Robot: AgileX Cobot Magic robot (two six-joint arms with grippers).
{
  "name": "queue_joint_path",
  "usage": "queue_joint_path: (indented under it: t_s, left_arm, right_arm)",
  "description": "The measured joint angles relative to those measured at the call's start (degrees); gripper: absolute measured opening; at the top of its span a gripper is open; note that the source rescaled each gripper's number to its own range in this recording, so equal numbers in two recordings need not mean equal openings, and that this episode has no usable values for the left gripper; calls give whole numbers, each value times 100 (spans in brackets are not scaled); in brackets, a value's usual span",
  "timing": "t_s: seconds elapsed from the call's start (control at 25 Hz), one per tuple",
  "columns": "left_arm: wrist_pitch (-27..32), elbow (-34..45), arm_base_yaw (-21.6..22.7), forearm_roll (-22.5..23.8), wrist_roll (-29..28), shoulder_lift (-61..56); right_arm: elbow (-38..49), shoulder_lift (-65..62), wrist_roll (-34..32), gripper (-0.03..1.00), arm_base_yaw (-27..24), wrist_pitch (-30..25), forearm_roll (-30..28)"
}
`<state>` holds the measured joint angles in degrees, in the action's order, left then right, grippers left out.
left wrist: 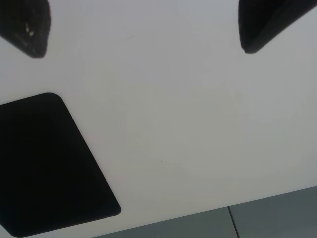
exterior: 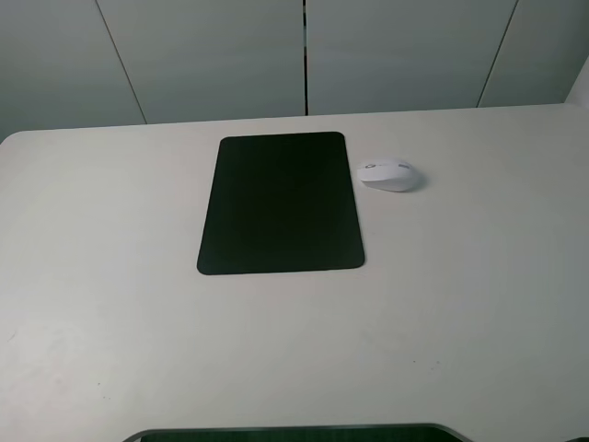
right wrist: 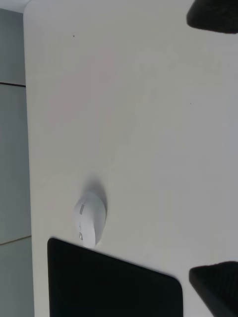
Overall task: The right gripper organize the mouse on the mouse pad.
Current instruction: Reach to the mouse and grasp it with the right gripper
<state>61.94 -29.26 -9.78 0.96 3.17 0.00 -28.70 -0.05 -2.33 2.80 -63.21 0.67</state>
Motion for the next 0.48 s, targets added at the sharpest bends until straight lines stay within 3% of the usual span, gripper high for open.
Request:
queue_joint_path:
  t_s: [0.48]
  left_arm:
    - [0, 0, 0, 0, 0, 0]
  right_arm:
    - [0, 0, 10, 100, 0, 0, 0]
